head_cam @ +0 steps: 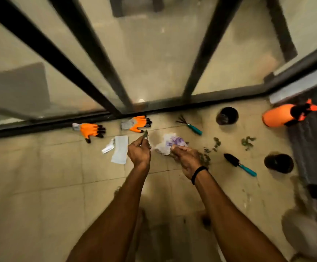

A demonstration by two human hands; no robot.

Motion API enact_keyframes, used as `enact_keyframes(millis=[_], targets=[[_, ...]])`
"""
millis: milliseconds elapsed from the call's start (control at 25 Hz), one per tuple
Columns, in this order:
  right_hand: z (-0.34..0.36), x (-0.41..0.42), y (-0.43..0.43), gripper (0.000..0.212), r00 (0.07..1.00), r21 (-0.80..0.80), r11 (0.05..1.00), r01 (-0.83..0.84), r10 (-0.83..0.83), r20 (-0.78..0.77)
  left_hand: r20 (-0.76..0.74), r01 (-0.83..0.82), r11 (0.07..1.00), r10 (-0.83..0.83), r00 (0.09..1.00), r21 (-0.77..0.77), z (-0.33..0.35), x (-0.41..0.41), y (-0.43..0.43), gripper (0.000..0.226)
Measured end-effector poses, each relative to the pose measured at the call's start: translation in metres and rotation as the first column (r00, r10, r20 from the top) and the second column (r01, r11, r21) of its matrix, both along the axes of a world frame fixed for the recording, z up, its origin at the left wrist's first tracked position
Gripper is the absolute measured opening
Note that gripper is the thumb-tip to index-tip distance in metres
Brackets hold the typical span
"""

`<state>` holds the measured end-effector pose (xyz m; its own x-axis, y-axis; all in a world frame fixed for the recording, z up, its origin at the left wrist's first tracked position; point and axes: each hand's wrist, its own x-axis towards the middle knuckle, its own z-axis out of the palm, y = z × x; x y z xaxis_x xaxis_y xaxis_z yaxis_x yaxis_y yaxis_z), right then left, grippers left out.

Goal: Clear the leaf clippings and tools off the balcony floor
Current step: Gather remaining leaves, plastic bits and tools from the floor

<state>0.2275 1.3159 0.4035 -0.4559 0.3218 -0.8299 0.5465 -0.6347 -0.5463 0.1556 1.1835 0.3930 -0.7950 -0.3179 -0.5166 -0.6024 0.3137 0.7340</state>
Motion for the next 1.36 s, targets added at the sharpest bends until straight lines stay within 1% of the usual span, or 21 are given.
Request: enact_keyframes(millis=[80,200,240,280,360,440,520,600,680,720,760,840,880,960,1000,1040,1120,1200,1280,1320,1360], targets=[[0.004,-0.043,-0.076,0.009,0.993,0.032,0.992,-0.118,0.118,0.005,0.025,-0.124,0.992,0.124,0.992,-0.014,0.005,-0.023,-0.084,0.019],[0.017,-0.101,-0.186,0.005,0.96,0.0,0.96,-0.28,0.28,-0.018,0.011,-0.272,0.962,0.272,0.962,0.005,0.021,-0.053,-0.201,0.017],[0.022,-0.119,-0.222,0.007,0.944,0.014,0.944,-0.329,0.329,-0.014,0.007,-0.318,0.948,0.318,0.948,0.011,0.026,-0.06,-0.238,0.018],[0.028,-0.14,-0.264,0.014,0.922,0.037,0.922,-0.386,0.387,-0.008,0.017,-0.377,0.926,0.376,0.926,0.017,0.034,-0.07,-0.28,0.02],[0.039,-0.173,-0.336,0.024,0.877,0.04,0.877,-0.479,0.48,-0.018,0.021,-0.503,0.864,0.502,0.864,0.04,0.047,-0.086,-0.353,0.025],[0.044,-0.203,-0.404,0.023,0.828,0.038,0.828,-0.56,0.561,-0.022,0.029,-0.622,0.781,0.621,0.783,0.059,0.055,-0.098,-0.421,0.02],[0.042,-0.233,-0.477,0.024,0.755,0.041,0.756,-0.653,0.655,-0.044,0.03,-0.725,0.686,0.725,0.688,0.063,0.057,-0.107,-0.493,0.01],[0.035,-0.257,-0.547,0.026,0.688,0.031,0.691,-0.722,0.722,-0.069,0.009,-0.802,0.595,0.803,0.596,0.053,0.056,-0.112,-0.559,0.015],[0.026,-0.278,-0.622,0.022,0.619,0.048,0.622,-0.782,0.783,-0.055,0.014,-0.854,0.517,0.855,0.518,0.051,0.049,-0.115,-0.626,0.015],[0.022,-0.289,-0.657,0.018,0.602,0.037,0.603,-0.797,0.797,-0.037,0.021,-0.872,0.487,0.872,0.488,0.039,0.046,-0.118,-0.658,0.013],[0.016,-0.298,-0.691,0.015,0.59,0.016,0.59,-0.807,0.807,-0.024,0.03,-0.88,0.475,0.879,0.475,0.028,0.041,-0.123,-0.691,0.011],[0.0,-0.323,-0.767,0.006,0.525,-0.017,0.524,-0.851,0.851,-0.034,0.021,-0.895,0.445,0.895,0.446,0.006,0.026,-0.139,-0.761,0.017],[-0.012,-0.337,-0.807,0.008,0.494,-0.022,0.493,-0.87,0.869,-0.031,0.017,-0.91,0.415,0.91,0.415,0.001,0.013,-0.147,-0.8,0.019],[-0.032,-0.361,-0.878,0.017,0.452,-0.012,0.452,-0.892,0.892,-0.028,0.012,-0.922,0.388,0.922,0.388,-0.006,-0.01,-0.168,-0.87,0.016],[-0.044,-0.376,-0.914,0.019,0.438,-0.008,0.438,-0.899,0.898,-0.048,0.003,-0.924,0.382,0.924,0.382,0.009,-0.023,-0.181,-0.905,0.016],[-0.055,-0.389,-0.947,0.017,0.449,-0.015,0.449,-0.894,0.892,-0.055,-0.003,-0.922,0.387,0.922,0.387,0.024,-0.034,-0.194,-0.935,0.015],[-0.082,-0.415,-1.021,0.014,0.463,-0.029,0.463,-0.886,0.882,-0.086,-0.032,-0.93,0.364,0.931,0.363,0.053,-0.062,-0.223,-0.999,0.013],[-0.108,-0.437,-1.087,0.021,0.418,-0.014,0.418,-0.908,0.905,-0.082,-0.015,-0.933,0.354,0.935,0.354,0.055,-0.094,-0.248,-1.055,0.017],[-0.138,-0.458,-1.149,0.03,0.395,-0.006,0.396,-0.918,0.915,-0.077,0.024,-0.923,0.373,0.926,0.377,0.091,-0.132,-0.276,-1.109,0.021],[-0.156,-0.465,-1.177,0.031,0.412,-0.017,0.412,-0.911,0.908,-0.07,0.043,-0.912,0.399,0.914,0.404,0.097,-0.151,-0.285,-1.132,0.021],[-0.17,-0.469,-1.201,0.029,0.451,-0.046,0.449,-0.892,0.89,-0.059,0.059,-0.901,0.421,0.902,0.428,0.105,-0.165,-0.294,-1.153,0.019]])
